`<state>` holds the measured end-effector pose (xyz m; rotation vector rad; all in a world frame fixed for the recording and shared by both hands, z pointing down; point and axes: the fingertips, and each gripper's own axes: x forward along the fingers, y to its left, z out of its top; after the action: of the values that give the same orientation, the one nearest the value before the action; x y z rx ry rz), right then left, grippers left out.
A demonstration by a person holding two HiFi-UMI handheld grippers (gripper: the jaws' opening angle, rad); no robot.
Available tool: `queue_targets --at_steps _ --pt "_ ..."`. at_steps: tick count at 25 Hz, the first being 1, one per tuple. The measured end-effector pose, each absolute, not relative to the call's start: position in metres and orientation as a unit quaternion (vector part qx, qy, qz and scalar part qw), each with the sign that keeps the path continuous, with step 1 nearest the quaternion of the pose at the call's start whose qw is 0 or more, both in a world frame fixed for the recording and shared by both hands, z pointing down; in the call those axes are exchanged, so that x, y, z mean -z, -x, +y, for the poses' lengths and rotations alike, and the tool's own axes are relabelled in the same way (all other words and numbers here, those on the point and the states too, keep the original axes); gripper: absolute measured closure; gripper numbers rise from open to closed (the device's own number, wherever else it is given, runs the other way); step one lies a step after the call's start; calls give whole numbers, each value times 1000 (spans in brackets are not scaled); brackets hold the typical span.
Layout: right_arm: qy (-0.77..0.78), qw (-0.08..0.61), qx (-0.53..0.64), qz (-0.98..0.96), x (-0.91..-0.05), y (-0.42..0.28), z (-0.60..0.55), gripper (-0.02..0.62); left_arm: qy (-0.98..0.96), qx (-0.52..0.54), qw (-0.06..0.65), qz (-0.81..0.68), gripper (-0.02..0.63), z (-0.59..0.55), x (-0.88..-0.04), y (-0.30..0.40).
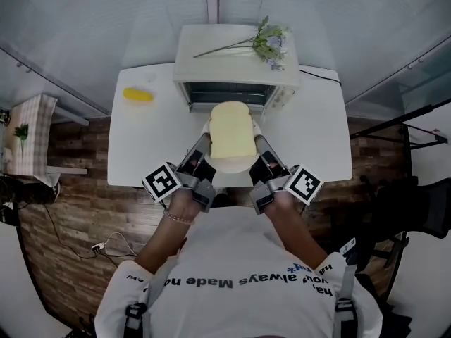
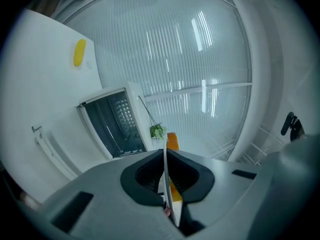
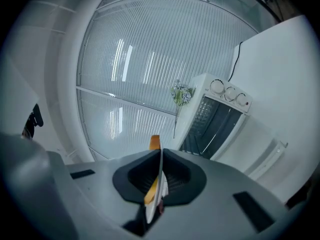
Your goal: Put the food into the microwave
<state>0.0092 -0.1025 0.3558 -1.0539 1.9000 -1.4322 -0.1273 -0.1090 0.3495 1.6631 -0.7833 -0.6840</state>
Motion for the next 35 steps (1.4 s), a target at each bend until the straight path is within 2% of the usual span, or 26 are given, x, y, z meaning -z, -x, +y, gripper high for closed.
queue_targets --at_steps 12,35 --pt "407 271 534 690 -364 -3 -147 574 -704 281 564 -328 589 -158 -356 134" --pt "387 258 547 696 -365 -54 -171 574 -697 283 562 -343 589 -175 -355 82"
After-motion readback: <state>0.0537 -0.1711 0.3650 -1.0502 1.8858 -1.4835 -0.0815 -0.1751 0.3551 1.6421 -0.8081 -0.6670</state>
